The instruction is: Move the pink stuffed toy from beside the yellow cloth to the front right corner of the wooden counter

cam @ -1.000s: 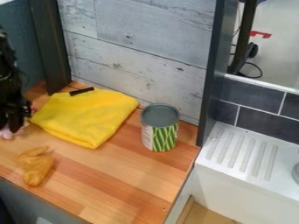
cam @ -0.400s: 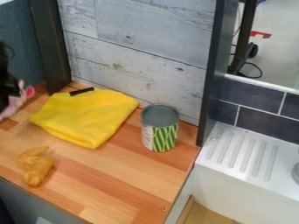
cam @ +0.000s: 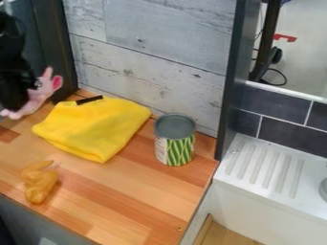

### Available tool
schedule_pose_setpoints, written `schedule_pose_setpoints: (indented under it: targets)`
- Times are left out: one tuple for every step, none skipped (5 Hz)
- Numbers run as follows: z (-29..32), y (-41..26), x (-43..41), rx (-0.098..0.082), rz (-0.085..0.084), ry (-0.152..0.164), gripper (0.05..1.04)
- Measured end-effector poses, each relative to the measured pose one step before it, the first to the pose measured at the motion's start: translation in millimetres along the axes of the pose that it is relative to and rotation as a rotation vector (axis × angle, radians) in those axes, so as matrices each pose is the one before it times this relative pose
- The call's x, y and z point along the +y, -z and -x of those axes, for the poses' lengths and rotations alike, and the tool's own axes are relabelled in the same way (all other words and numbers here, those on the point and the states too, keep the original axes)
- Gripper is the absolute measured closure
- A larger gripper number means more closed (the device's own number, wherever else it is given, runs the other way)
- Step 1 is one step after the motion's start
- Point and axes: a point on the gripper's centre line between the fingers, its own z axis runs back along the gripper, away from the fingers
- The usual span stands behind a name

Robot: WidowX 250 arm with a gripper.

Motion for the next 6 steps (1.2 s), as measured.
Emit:
schedule_pose_setpoints:
  targets:
    - [10.71, 13.84, -46.73, 0.0481, 0.1112, 0.1183, 0.997]
    - [12.8, 26.8, -49.58, 0.0807, 0.0522, 0.1306, 0.997]
    - [7.62, 32.15, -45.3, 0.0848, 0.0336, 0.0957, 0.997]
    - [2.66, 30.02, -30.79, 0.0588, -0.0142, 0.0397, 0.997]
    - [-1.82, 20.55, -8.41, 0.0482, 0.0064, 0.0201, 0.997]
    - [-2.4, 0.31, 2.05, -0.0128, -0.0314, -0.0224, 0.997]
